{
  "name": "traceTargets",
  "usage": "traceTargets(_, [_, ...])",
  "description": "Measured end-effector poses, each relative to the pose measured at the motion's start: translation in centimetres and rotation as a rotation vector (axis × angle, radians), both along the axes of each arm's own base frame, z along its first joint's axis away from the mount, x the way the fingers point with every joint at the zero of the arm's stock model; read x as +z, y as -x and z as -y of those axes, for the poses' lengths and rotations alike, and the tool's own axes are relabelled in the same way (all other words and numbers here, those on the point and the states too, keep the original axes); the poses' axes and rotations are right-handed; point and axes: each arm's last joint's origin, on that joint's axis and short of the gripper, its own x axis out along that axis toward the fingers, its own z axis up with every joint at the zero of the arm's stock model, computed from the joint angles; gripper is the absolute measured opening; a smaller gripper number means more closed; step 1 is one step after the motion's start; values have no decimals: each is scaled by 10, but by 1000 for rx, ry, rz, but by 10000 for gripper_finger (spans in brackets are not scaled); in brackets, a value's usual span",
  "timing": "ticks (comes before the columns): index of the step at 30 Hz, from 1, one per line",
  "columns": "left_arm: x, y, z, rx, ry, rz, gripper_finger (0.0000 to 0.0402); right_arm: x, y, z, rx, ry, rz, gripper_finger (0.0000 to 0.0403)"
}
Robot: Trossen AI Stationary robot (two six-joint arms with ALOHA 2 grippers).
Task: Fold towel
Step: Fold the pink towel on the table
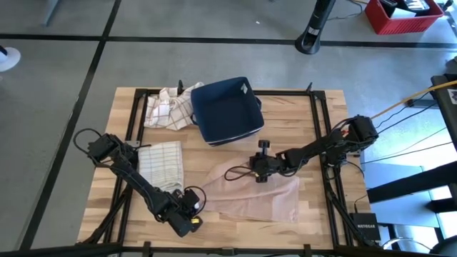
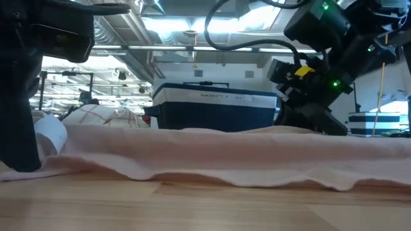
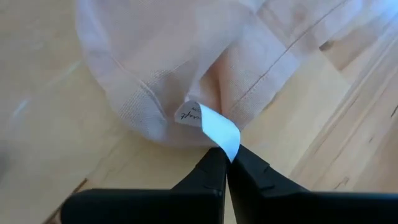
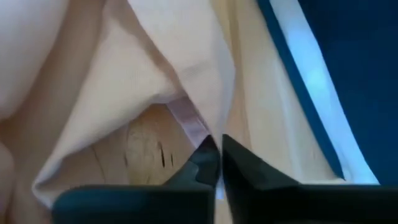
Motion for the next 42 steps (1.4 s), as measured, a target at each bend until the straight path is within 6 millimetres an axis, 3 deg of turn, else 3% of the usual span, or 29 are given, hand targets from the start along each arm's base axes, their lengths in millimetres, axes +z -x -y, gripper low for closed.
traceTargets(3, [2, 2, -1, -16, -5, -17, 1, 10, 5, -3, 1, 6, 4, 18])
traceTargets(7, [19, 9, -7, -37, -30, -69, 1, 48, 15, -12, 25, 39, 13, 6])
traceTargets(19, [119, 27, -59, -133, -224, -56, 0, 187, 59, -14, 9, 77, 148, 5])
traceTargets(34, [256, 62, -150, -231, -395, 251, 0, 335, 115, 14, -138, 175, 361, 4])
traceTargets(38, [264, 70, -167, -249, -460, 240, 0, 363, 136, 23, -170, 184, 418, 3])
traceTargets(42, [265, 72, -177, -231, -484, 216, 0, 371, 150, 31, -197, 149, 436, 3])
